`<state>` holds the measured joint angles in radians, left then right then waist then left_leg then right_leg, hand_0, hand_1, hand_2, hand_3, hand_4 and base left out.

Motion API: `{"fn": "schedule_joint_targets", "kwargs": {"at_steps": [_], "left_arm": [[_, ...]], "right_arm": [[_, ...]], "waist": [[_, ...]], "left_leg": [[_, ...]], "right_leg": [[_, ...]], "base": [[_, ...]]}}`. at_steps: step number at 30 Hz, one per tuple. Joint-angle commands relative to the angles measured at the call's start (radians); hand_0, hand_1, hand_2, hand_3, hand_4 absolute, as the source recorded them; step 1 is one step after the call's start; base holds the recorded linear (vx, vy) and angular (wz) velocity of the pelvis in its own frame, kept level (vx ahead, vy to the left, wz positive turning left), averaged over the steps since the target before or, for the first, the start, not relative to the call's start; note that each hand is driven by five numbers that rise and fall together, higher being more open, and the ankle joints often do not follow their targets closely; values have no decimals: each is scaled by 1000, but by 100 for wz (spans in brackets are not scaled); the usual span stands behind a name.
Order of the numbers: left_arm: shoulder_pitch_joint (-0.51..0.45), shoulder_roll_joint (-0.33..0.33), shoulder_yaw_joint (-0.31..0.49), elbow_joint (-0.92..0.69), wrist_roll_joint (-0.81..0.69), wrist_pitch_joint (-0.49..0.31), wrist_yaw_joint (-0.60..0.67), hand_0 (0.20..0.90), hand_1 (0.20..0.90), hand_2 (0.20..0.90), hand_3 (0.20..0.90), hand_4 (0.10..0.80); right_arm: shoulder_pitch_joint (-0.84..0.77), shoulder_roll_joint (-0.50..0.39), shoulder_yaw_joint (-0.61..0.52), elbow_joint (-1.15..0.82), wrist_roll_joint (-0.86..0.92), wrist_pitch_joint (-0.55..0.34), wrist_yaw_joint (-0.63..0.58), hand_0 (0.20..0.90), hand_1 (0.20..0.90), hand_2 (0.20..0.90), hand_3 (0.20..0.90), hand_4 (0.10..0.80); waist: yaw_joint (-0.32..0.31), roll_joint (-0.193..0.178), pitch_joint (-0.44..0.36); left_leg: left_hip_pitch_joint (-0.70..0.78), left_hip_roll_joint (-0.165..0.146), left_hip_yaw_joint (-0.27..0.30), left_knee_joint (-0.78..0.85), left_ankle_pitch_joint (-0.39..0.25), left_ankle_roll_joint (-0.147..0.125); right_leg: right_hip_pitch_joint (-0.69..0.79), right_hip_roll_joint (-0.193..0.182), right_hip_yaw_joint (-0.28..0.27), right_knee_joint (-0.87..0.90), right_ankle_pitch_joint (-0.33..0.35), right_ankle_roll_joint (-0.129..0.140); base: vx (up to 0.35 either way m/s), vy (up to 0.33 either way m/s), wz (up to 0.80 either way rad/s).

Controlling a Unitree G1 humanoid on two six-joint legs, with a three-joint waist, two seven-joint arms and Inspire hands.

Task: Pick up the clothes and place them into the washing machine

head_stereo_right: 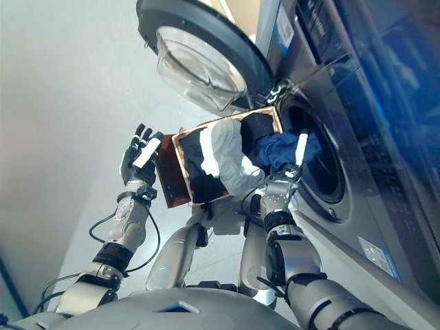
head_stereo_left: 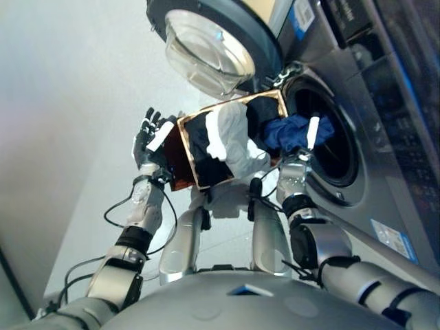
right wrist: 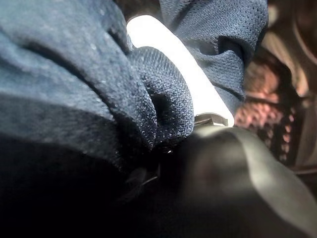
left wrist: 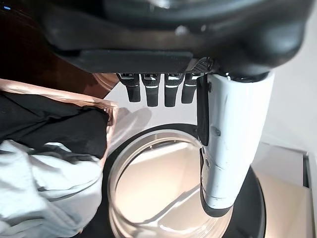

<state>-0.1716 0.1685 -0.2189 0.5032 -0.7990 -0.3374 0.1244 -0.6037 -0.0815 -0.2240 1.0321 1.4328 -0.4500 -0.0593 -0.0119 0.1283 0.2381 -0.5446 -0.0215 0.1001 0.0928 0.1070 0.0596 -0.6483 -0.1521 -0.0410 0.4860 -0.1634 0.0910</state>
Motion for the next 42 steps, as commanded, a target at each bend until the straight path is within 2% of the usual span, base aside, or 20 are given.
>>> {"fn": "schedule_joint_targets", "kwargs": {"at_steps": [1, 3, 4, 5, 6, 7, 15, 19, 25, 31, 37, 40, 42], "left_arm": [[-32, 39, 31, -125, 21, -101, -22, 900, 900, 900, 900, 800], [-35, 49, 26, -141, 29, -101, -20, 900, 900, 900, 900, 800], [-43, 53, 26, -145, 27, -102, -16, 900, 900, 900, 900, 800], [-47, 53, 24, -145, 27, -100, -16, 900, 900, 900, 900, 800], [-47, 53, 23, -145, 27, -101, -16, 900, 900, 900, 900, 800], [-58, 46, 28, -133, 26, -101, -6, 900, 900, 900, 900, 800], [-105, 29, 81, -132, 25, -118, 54, 900, 900, 900, 900, 800], [-114, 20, 85, -134, 25, -117, 63, 900, 900, 900, 900, 800], [-96, 22, 82, -143, 19, -115, 48, 900, 900, 900, 900, 800], [-78, 40, 63, -159, -5, -123, 20, 900, 900, 900, 900, 800], [-49, 83, 30, -198, 17, -120, 16, 900, 900, 900, 900, 800], [-42, 88, 26, -200, 20, -120, 13, 900, 900, 900, 900, 800], [-32, 103, 24, -205, 22, -122, 8, 900, 900, 900, 900, 800]], "right_arm": [[-88, -71, -9, -21, -11, -78, -7, 200, 200, 200, 200, 300], [-110, -97, -8, -22, -29, -79, -17, 200, 200, 200, 200, 300], [-111, -105, -5, -25, -35, -80, -17, 200, 200, 200, 200, 300], [-107, -103, 1, -31, -36, -79, -15, 200, 200, 200, 200, 300], [-105, -102, 2, -33, -37, -79, -15, 200, 200, 200, 200, 300], [-85, -87, 13, -50, -37, -80, -6, 200, 200, 200, 200, 300], [-8, -15, 64, -165, -11, -102, 35, 200, 200, 200, 200, 300], [-12, -10, 70, -161, -6, -101, 43, 200, 200, 200, 200, 300], [-40, -24, 53, -169, 33, -92, 105, 200, 200, 200, 200, 300], [-152, -103, -25, -40, 67, -112, 71, 200, 200, 200, 200, 300], [-306, -280, -58, 46, 22, -123, -26, 200, 200, 200, 200, 300], [-322, -314, -59, 52, 6, -123, -40, 200, 200, 200, 200, 300], [-357, -397, -54, 82, -40, -122, -79, 200, 200, 200, 200, 300]], "waist": [[6, -4, 15], [6, -5, 20], [4, -9, 28], [6, -11, 22], [4, -13, 27], [0, -21, 30], [-28, -49, 59], [-30, -52, 62], [-22, -42, 53], [1, -16, 30], [32, 10, 5], [35, 11, 1], [41, 11, -10]], "left_leg": [[-11, -5, -16, 234, -213, -47], [-52, -8, -15, 305, -244, -40], [-90, -4, -14, 389, -281, -35], [-95, -3, -25, 427, -325, -37], [-111, -1, -14, 435, -306, -33], [-121, 1, -26, 496, -359, -36], [-256, 13, -26, 737, -458, -29], [-318, 13, -29, 813, -488, -24], [-367, 3, -17, 824, -488, -14], [-453, -12, -14, 843, -485, -1], [-499, -21, -10, 845, -479, 5], [-505, -22, -6, 842, -477, 6], [-511, -27, -3, 840, -473, 7]], "right_leg": [[62, -44, 26, -165, 171, 27], [25, -41, 40, -101, 147, 18], [-12, -37, 52, -15, 114, 6], [-20, -33, 60, 25, 72, 6], [-32, -36, 55, 28, 89, 0], [-47, -31, 58, 95, 40, -2], [-181, -19, 76, 317, -35, -31], [-248, -18, 80, 392, -67, -46], [-300, -19, 87, 405, -60, -46], [-393, -23, 105, 433, -62, -46], [-456, -39, 119, 453, -61, -41], [-464, -40, 121, 453, -60, -40], [-480, -43, 129, 458, -59, -38]], "base": [[-34, 18, 6], [-52, 1, 10], [42, -15, 15], [-37, -17, 19], [76, -27, 13], [-15, -21, 13], [-33, -14, 0], [-52, 8, 1], [-31, 26, -2], [-25, 19, 1], [-13, 21, 8], [0, 0, 0], [-5, -2, 3]]}}
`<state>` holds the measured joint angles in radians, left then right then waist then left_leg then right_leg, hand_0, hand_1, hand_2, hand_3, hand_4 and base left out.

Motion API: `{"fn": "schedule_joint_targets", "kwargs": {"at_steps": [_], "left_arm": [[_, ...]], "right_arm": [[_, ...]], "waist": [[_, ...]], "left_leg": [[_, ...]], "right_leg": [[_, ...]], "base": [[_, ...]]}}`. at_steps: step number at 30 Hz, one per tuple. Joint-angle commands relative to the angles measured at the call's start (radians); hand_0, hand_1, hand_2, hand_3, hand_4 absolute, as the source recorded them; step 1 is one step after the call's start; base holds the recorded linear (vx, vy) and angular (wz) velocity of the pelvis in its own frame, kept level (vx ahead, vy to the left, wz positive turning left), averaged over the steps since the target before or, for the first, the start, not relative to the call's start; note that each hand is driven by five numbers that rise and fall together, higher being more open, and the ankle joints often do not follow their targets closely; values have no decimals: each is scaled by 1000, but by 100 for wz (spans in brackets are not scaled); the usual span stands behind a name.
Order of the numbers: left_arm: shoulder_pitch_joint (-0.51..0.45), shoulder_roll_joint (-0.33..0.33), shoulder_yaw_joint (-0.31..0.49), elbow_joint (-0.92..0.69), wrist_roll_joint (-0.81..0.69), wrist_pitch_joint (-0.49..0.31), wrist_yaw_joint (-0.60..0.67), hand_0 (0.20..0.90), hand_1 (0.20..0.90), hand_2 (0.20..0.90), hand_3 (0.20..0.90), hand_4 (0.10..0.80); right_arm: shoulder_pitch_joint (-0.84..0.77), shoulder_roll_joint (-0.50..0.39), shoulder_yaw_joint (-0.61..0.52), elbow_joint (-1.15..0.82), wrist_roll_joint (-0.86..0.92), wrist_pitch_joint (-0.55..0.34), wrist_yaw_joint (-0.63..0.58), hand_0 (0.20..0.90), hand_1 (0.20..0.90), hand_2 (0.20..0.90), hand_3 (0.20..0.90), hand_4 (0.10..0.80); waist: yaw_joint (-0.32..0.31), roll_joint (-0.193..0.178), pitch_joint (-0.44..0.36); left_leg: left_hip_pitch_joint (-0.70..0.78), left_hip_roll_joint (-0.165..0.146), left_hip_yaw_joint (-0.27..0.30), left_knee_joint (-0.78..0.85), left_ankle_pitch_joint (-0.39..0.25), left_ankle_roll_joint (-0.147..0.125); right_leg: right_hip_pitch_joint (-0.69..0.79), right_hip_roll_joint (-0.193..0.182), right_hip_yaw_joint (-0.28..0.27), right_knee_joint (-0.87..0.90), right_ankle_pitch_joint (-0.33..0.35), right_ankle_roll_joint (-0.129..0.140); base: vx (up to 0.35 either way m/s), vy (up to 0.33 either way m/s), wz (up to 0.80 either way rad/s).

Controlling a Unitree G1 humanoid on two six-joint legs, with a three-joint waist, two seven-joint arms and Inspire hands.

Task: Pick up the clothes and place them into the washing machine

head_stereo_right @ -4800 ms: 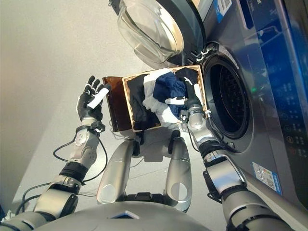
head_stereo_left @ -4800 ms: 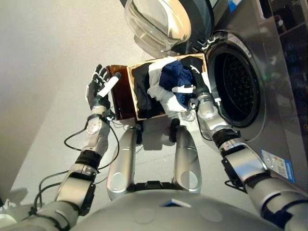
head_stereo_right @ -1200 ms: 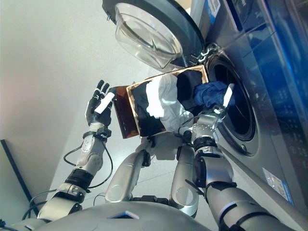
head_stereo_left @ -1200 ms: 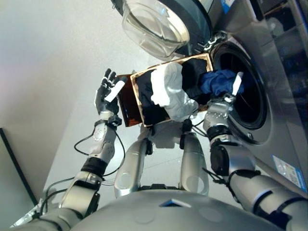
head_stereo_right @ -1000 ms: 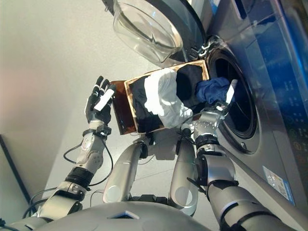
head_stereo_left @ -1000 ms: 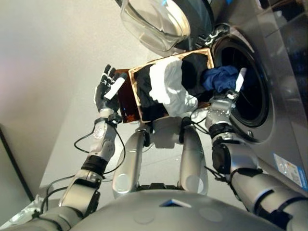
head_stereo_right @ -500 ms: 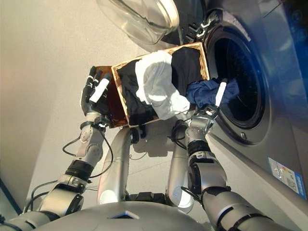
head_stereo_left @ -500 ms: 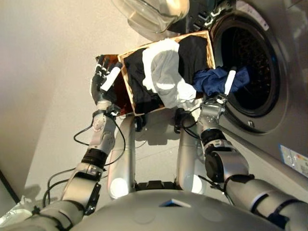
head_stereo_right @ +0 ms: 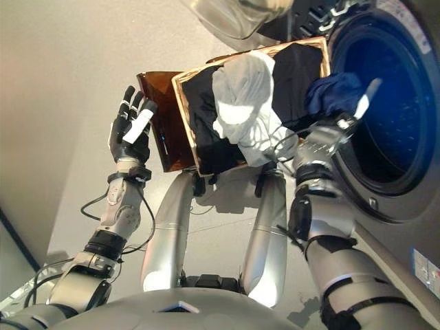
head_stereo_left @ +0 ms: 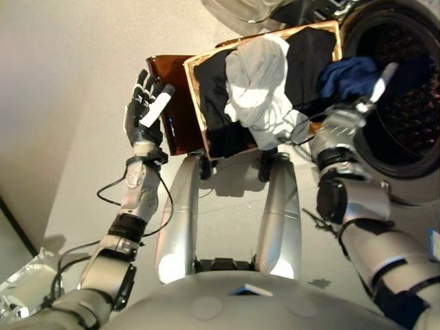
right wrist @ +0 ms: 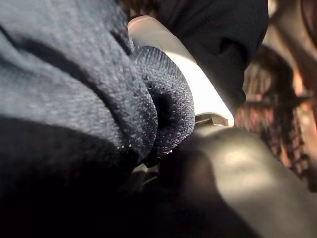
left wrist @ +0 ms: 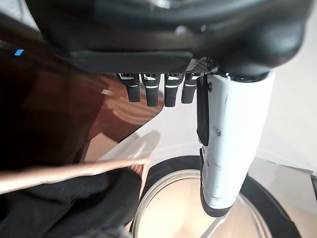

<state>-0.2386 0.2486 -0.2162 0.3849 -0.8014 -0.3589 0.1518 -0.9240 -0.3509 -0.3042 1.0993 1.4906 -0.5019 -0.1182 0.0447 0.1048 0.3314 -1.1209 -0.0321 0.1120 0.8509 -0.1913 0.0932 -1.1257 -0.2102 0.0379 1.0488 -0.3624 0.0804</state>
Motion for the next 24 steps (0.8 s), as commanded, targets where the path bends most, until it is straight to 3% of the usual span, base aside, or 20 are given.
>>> {"fn": "schedule_joint_targets", "kwargs": {"at_steps": [1, 7, 16, 24], "left_arm": [[38, 27, 26, -86, 24, -102, -19, 900, 900, 900, 900, 800], [55, 36, 44, -112, 17, -111, -1, 900, 900, 900, 900, 800], [72, 47, 59, -149, 17, -110, 29, 900, 900, 900, 900, 800], [95, 53, 63, -181, 15, -112, 28, 900, 900, 900, 900, 800]], "right_arm": [[-46, -156, 28, 21, -109, -72, -31, 200, 200, 200, 200, 300], [-134, -268, 17, 32, -112, -116, -112, 200, 200, 200, 200, 300], [-161, -305, -38, 0, -109, -176, -225, 200, 200, 200, 200, 300], [-184, -354, -50, -8, -79, -219, -233, 200, 200, 200, 200, 300]], "waist": [[-13, 33, -108], [-6, 34, -128], [-10, 53, -142], [-13, 50, -157]], "left_leg": [[64, -18, -14, 82, -176, -26], [38, -20, -10, 92, -178, -30], [0, -32, -4, 80, -168, -28], [-15, -31, 3, 86, -171, -25]], "right_leg": [[-4, 15, 52, -104, 140, -28], [-37, 7, 64, -82, 132, -29], [-83, 6, 75, -84, 140, -27], [-106, 6, 86, -73, 139, -27]], "base": [[-12, -10, 6], [-2, -2, 1], [0, 0, 0], [2, 1, 0]]}}
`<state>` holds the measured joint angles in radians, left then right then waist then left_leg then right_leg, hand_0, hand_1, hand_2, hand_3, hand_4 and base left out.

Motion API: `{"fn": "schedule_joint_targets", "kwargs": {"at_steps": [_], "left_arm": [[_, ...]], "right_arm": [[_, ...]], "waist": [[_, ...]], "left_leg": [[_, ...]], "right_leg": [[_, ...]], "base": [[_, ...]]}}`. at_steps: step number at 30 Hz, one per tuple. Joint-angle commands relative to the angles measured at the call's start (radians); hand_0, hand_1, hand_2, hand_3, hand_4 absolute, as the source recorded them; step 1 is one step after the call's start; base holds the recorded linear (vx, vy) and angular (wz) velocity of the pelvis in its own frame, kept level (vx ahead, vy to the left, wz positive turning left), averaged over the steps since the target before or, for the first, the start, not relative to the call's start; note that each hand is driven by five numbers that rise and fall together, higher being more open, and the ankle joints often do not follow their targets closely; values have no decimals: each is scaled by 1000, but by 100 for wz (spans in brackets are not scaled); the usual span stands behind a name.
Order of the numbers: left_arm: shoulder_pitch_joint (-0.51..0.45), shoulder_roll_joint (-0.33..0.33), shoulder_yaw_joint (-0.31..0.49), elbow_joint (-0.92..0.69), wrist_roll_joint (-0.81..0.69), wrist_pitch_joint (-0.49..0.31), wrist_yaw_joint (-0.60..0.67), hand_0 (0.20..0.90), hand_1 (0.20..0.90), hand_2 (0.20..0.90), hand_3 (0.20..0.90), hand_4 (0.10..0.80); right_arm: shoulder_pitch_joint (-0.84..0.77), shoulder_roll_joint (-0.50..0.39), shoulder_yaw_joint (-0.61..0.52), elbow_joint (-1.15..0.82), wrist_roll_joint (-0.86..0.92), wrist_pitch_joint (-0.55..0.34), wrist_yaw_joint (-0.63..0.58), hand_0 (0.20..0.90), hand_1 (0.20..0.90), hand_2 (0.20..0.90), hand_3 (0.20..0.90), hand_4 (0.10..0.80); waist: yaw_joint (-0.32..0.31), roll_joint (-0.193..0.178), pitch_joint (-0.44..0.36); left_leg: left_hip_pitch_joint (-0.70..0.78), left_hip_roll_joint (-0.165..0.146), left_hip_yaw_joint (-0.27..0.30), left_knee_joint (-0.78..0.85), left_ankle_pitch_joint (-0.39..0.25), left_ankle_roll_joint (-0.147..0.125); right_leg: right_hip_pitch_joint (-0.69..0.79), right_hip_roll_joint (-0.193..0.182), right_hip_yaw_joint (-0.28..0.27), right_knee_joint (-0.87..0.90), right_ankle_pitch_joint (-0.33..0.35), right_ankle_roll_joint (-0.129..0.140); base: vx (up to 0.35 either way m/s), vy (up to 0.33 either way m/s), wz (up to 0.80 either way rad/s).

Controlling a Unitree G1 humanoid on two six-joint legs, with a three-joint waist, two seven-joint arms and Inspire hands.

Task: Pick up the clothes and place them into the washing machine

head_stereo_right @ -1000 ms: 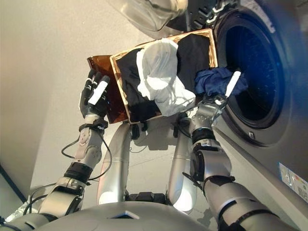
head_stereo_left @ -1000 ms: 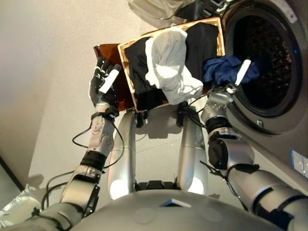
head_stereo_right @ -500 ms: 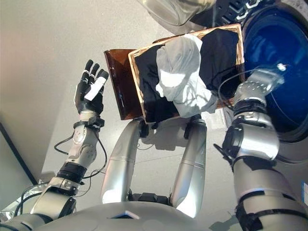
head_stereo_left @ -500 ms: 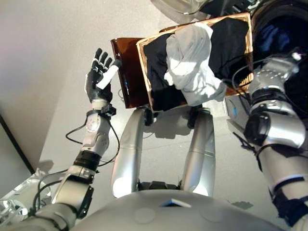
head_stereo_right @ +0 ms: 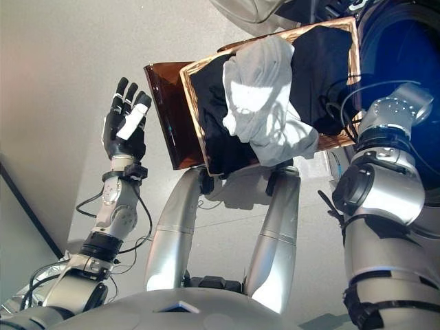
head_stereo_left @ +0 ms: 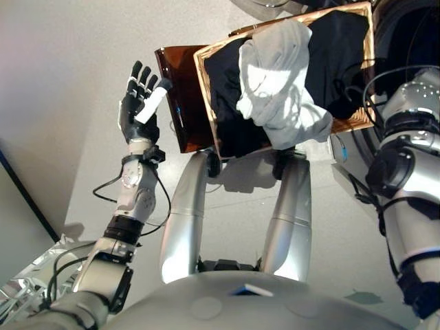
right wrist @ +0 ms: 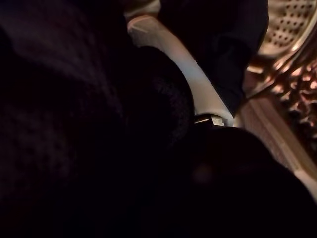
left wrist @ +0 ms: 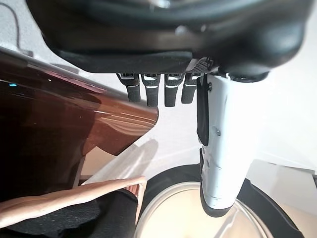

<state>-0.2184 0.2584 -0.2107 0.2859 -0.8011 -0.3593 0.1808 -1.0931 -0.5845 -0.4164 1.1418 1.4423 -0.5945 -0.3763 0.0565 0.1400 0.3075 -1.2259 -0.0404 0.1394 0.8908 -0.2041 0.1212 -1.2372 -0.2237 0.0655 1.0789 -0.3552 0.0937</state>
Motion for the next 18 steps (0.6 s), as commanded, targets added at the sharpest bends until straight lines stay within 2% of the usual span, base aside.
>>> {"fn": "schedule_joint_targets", "kwargs": {"at_steps": [1, 8, 18], "left_arm": [[75, 44, 56, -82, 15, -109, -3, 900, 900, 900, 900, 800], [75, 56, 69, -83, 10, -117, -3, 900, 900, 900, 900, 800], [107, 73, 85, -113, 5, -120, -12, 900, 900, 900, 900, 800]], "right_arm": [[-11, -120, 50, -53, -13, -135, 30, 200, 200, 200, 200, 300], [-14, -110, 58, -38, -24, -121, 17, 200, 200, 200, 200, 300], [-56, -234, 99, -53, -83, -128, -42, 200, 200, 200, 200, 300]], "waist": [[-28, 16, -134], [-25, 17, -143], [-29, 12, -156]], "left_leg": [[88, -24, -25, 46, -158, -54], [82, -27, -15, 34, -160, -51], [83, -30, -17, 22, -161, -56]], "right_leg": [[3, 20, 59, -101, 131, -41], [-2, 20, 63, -113, 135, -39], [9, 17, 56, -125, 130, -37]], "base": [[0, 0, 0], [4, 1, -1], [31, -7, 1]]}}
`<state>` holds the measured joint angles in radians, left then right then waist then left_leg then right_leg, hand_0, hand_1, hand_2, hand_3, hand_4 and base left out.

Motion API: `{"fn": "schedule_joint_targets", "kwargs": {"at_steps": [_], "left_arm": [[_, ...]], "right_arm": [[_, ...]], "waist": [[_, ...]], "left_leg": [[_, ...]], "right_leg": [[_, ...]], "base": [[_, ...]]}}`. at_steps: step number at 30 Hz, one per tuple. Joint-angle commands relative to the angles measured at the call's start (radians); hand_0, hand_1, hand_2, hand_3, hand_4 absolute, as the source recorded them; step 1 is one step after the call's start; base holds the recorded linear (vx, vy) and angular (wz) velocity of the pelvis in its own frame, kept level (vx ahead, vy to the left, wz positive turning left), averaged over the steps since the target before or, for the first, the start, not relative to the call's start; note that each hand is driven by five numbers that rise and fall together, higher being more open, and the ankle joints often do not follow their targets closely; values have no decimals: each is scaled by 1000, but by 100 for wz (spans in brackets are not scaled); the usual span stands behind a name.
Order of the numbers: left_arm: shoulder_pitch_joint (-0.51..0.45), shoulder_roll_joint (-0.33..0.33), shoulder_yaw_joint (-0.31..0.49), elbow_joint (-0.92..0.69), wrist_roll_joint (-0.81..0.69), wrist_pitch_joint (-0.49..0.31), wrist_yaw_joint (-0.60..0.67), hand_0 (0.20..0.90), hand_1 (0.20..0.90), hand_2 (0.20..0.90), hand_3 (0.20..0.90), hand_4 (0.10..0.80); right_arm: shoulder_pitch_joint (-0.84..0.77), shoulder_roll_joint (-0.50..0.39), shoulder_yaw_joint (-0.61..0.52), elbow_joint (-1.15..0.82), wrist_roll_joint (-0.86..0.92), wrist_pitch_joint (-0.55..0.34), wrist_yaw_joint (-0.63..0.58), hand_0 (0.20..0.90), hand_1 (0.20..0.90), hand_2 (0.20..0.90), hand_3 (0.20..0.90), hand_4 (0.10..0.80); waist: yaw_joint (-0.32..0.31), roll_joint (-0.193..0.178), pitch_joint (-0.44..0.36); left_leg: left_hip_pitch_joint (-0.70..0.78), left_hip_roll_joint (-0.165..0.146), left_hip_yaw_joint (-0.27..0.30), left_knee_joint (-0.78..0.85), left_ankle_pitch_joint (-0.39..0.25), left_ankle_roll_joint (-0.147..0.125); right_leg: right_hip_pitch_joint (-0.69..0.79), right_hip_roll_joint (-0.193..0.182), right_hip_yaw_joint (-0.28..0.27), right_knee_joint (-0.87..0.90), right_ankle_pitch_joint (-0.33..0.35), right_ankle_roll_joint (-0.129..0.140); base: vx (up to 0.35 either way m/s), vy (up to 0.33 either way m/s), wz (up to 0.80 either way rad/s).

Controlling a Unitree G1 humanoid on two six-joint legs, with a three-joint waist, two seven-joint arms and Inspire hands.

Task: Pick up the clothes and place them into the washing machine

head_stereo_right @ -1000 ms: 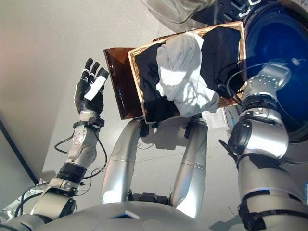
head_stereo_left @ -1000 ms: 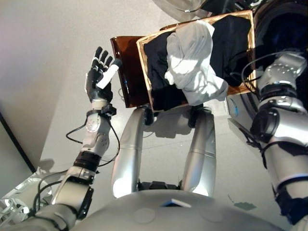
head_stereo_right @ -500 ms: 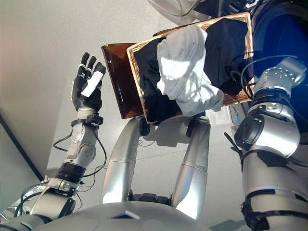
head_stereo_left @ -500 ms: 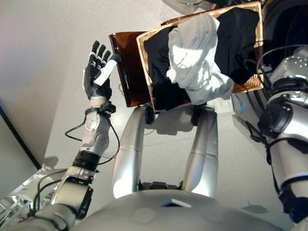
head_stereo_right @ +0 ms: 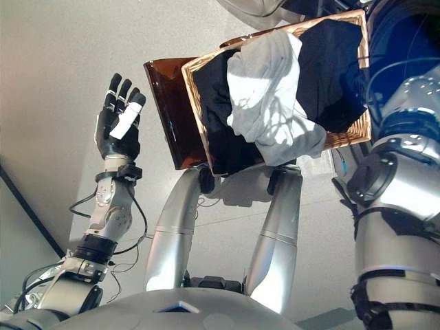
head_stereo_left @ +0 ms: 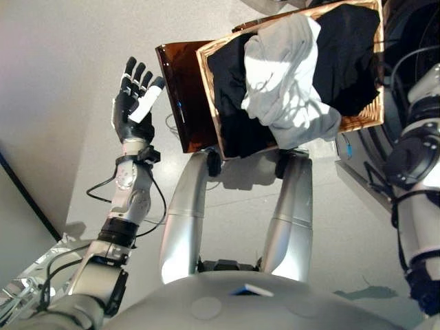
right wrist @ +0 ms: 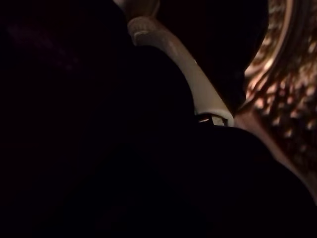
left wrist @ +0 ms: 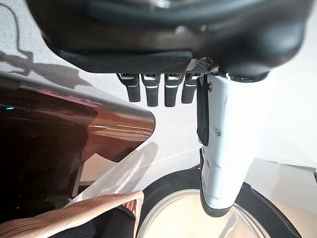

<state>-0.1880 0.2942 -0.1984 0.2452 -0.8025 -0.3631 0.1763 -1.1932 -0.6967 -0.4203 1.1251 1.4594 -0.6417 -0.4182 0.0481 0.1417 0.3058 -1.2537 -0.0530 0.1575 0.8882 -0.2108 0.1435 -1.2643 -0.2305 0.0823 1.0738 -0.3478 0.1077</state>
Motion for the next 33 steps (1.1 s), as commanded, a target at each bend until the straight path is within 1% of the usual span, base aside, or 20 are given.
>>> {"fn": "schedule_joint_targets", "kwargs": {"at_steps": [1, 4, 5, 6, 7, 15, 22, 24, 25, 27, 28, 29, 30, 31, 32, 33], "left_arm": [[80, 36, 73, -72, 4, -117, -7, 900, 900, 900, 900, 800], [84, 34, 77, -72, 1, -119, -6, 900, 900, 900, 900, 800], [83, 34, 77, -72, 0, -120, -6, 900, 900, 900, 900, 800], [82, 34, 77, -72, 0, -121, -6, 900, 900, 900, 900, 800], [80, 36, 74, -78, -1, -124, -5, 900, 900, 900, 900, 800], [87, 38, 85, -90, 7, -122, 15, 900, 900, 900, 900, 800], [100, 41, 93, -104, 9, -117, 20, 900, 900, 900, 900, 800], [100, 44, 90, -105, 12, -114, 24, 900, 900, 900, 900, 800], [95, 54, 92, -94, 18, -104, 34, 900, 900, 900, 900, 800], [92, 56, 86, -94, 18, -93, 38, 900, 900, 900, 900, 800], [94, 57, 82, -97, 17, -92, 35, 900, 900, 900, 900, 800], [99, 62, 85, -98, 20, -90, 35, 900, 900, 900, 900, 800], [108, 72, 85, -106, 19, -81, 32, 900, 900, 900, 900, 800], [110, 72, 86, -108, 18, -79, 32, 900, 900, 900, 900, 800], [118, 80, 85, -110, 17, -72, 30, 900, 900, 900, 900, 800], [119, 80, 86, -111, 16, -72, 30, 900, 900, 900, 900, 800]], "right_arm": [[45, -122, 107, -41, -105, -78, 0, 200, 200, 200, 200, 300], [49, -115, 117, -40, -106, -68, 10, 200, 200, 200, 200, 300], [50, -111, 118, -37, -103, -65, 12, 524, 524, 524, 524, 531], [54, -107, 115, -26, -102, -63, 10, 656, 656, 656, 656, 625], [55, -103, 108, -4, -97, -64, -5, 900, 900, 900, 900, 800], [59, -75, 92, 49, -116, -47, -63, 900, 900, 900, 900, 800], [55, -67, 113, 83, -129, -11, -70, 900, 900, 900, 900, 800], [55, -51, 116, 102, -132, -2, -83, 900, 900, 900, 900, 800], [59, -78, 132, 194, -160, 57, -135, 900, 900, 900, 900, 800], [37, -86, 136, 232, -131, 74, -150, 900, 900, 900, 900, 800], [25, -73, 144, 230, -131, 90, -142, 900, 900, 900, 900, 800], [14, -64, 163, 234, -156, 112, -153, 900, 900, 900, 900, 800], [11, -78, 181, 284, -199, 169, -189, 900, 900, 900, 900, 800], [7, -82, 183, 288, -201, 174, -190, 900, 900, 900, 900, 800], [-4, -81, 204, 332, -207, 221, -194, 900, 900, 900, 900, 800], [-7, -82, 207, 334, -208, 223, -195, 900, 900, 900, 900, 800]], "waist": [[-20, 9, -154], [-20, 10, -150], [-20, 11, -149], [-20, 12, -148], [-20, 13, -148], [-20, 21, -146], [-22, 15, -143], [-24, 10, -142], [-24, 3, -143], [-21, 3, -142], [-18, 2, -143], [-19, -1, -143], [-19, -3, -141], [-18, -3, -141], [-14, -5, -139], [-15, -5, -139]], "left_leg": [[112, -17, -35, 23, -155, -78], [113, -14, -34, 15, -155, -77], [114, -13, -33, 13, -156, -76], [114, -14, -33, 12, -156, -75], [115, -14, -31, 9, -156, -74], [116, -16, -22, 2, -158, -70], [116, -15, -18, 4, -157, -68], [118, -14, -15, 3, -158, -68], [120, -13, -16, 6, -159, -68], [122, -12, -16, 7, -161, -68], [122, -12, -15, 6, -161, -67], [125, -11, -13, 5, -161, -67], [130, -9, -11, 1, -161, -65], [132, -9, -11, 0, -161, -65], [134, -10, -10, 0, -160, -64], [134, -9, -9, 0, -160, -64]], "right_leg": [[36, 24, 38, -122, 123, -50], [35, 24, 36, -127, 126, -48], [35, 25, 37, -129, 127, -48], [35, 25, 37, -129, 127, -48], [36, 26, 37, -132, 127, -48], [33, 27, 39, -135, 135, -47], [30, 31, 41, -138, 143, -50], [33, 33, 41, -139, 143, -52], [37, 32, 39, -139, 144, -54], [39, 32, 38, -138, 144, -55], [41, 32, 37, -139, 144, -55], [43, 33, 36, -142, 147, -55], [47, 31, 33, -146, 149, -56], [49, 31, 33, -147, 149, -56], [52, 32, 34, -149, 152, -57], [52, 32, 34, -149, 152, -57]], "base": [[31, -13, 1], [9, 2, -1], [37, 4, -5], [44, 4, -7], [33, 0, -6], [4, 0, 0], [-1, 1, 0], [-11, 5, -4], [0, 0, 0], [0, 0, 0], [-14, 7, -6], [-24, 16, -8], [-18, 15, -8], [-30, 23, -7], [-17, 12, -4], [-27, 14, -4]]}}
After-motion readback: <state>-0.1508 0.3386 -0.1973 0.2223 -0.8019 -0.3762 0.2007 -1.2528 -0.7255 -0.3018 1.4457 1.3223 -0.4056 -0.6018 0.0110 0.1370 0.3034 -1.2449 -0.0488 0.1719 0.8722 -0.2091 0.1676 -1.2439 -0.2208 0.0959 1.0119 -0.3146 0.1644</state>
